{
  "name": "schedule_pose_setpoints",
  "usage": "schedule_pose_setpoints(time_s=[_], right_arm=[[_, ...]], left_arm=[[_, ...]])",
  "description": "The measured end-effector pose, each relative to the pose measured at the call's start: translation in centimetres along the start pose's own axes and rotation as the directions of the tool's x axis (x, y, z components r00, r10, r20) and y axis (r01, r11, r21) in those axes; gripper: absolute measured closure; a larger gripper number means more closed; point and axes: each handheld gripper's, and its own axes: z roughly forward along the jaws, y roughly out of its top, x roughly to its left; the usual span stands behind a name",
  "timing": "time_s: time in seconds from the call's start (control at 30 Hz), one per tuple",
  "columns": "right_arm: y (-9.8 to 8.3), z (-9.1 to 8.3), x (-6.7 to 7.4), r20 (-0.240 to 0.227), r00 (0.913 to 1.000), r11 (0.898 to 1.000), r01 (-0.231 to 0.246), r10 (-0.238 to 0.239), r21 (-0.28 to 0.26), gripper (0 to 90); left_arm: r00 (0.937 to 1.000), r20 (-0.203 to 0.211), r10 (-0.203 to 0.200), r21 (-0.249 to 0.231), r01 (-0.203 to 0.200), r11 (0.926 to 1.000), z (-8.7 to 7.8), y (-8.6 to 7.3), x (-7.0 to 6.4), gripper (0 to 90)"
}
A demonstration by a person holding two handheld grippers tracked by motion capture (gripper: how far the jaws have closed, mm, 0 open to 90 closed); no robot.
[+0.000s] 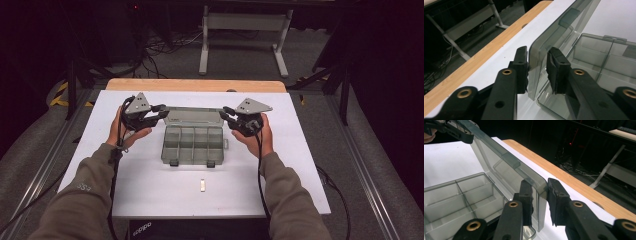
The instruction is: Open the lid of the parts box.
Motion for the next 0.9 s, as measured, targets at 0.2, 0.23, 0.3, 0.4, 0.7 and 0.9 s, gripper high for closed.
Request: schedule_pose_setpoints(time_s=[0.2,0.23,0.3,0.4,0.7,0.9], right_arm=[[-0.3,0.5,-0.5,0.007,0.9991,0.999,-0.041,0.041,-0.021,75.4],[-0.3,0.6,-0.5,0.008,0.9989,0.999,-0.046,0.046,-0.022,75.4],[-0.5,0.8,-0.6,0.012,0.9982,0.998,-0.058,0.058,-0.031,75.5],[-0.7,1.0,-0.8,0.015,0.997,0.996,-0.075,0.076,-0.047,75.7],[-1.5,1.8,-1.2,0.032,0.9904,0.987,-0.131,0.134,-0.091,76.6],[-2.3,2.7,-1.5,0.047,0.9835,0.982,-0.17,0.174,-0.087,77.2]], left_arm=[[0.9997,-0.003,-0.023,-0.013,0.023,0.9997,0.3,0.0,0.4,72.5],[0.9996,-0.003,-0.027,-0.014,0.027,0.9995,0.4,-0.1,0.4,72.4],[0.9994,-0.008,-0.035,-0.022,0.035,0.9992,0.5,-0.1,0.5,72.1],[0.9987,-0.012,-0.05,-0.033,0.05,0.9982,0.7,-0.2,0.6,71.8],[0.9946,-0.027,-0.1,-0.043,0.099,0.9942,1.6,-0.8,0.9,71.0],[0.99,-0.039,-0.135,-0.033,0.134,0.9904,2.5,-1.6,1.1,71.3]])
